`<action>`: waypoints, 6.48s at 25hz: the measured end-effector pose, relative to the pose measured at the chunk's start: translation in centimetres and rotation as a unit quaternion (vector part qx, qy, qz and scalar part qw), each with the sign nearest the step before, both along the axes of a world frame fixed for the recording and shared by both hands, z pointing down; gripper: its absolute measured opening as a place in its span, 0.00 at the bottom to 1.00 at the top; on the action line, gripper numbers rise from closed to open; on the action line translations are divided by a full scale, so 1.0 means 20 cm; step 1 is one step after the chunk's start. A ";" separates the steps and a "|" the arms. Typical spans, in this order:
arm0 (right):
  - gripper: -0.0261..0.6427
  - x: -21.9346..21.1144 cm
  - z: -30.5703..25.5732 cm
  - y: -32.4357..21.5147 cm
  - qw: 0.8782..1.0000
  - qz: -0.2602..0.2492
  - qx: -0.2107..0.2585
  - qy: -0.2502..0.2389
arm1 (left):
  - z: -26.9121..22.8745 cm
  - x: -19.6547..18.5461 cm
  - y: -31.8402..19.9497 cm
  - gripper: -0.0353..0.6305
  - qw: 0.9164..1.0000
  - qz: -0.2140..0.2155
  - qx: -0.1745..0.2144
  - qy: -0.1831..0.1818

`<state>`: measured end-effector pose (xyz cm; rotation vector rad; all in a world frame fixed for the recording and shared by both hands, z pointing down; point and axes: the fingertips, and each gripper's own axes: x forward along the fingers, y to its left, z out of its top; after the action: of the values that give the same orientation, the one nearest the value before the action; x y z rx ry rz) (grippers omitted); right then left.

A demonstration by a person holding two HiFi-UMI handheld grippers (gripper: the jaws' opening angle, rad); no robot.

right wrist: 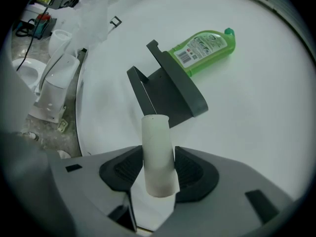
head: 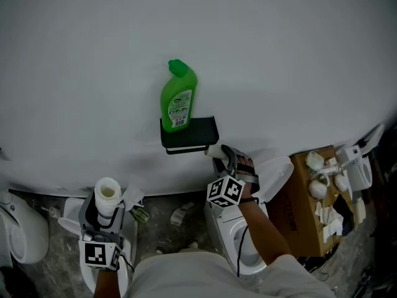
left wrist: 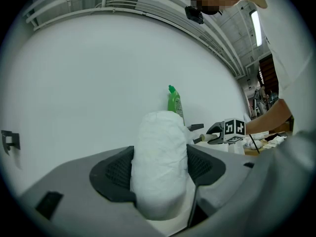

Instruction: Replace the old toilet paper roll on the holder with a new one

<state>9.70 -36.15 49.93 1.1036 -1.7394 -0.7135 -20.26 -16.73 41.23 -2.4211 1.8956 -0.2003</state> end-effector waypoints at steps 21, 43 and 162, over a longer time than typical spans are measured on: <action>0.33 0.58 -0.20 0.46 0.956 0.112 0.002 -0.272 | -0.11 0.53 -0.22 0.52 0.991 0.079 0.049 -0.094; 0.32 1.01 -0.17 0.62 0.896 0.187 -0.005 -0.404 | 0.19 1.49 -0.58 0.52 0.904 0.237 0.117 -0.336; 0.32 -0.16 -0.50 0.77 0.892 0.016 -0.061 -0.447 | -0.06 0.16 -0.29 0.06 0.994 0.091 -0.013 -0.051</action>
<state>6.54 -20.69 39.90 1.4933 -2.4671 -0.0214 -16.98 -22.63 40.02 -2.5297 1.6309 -0.3337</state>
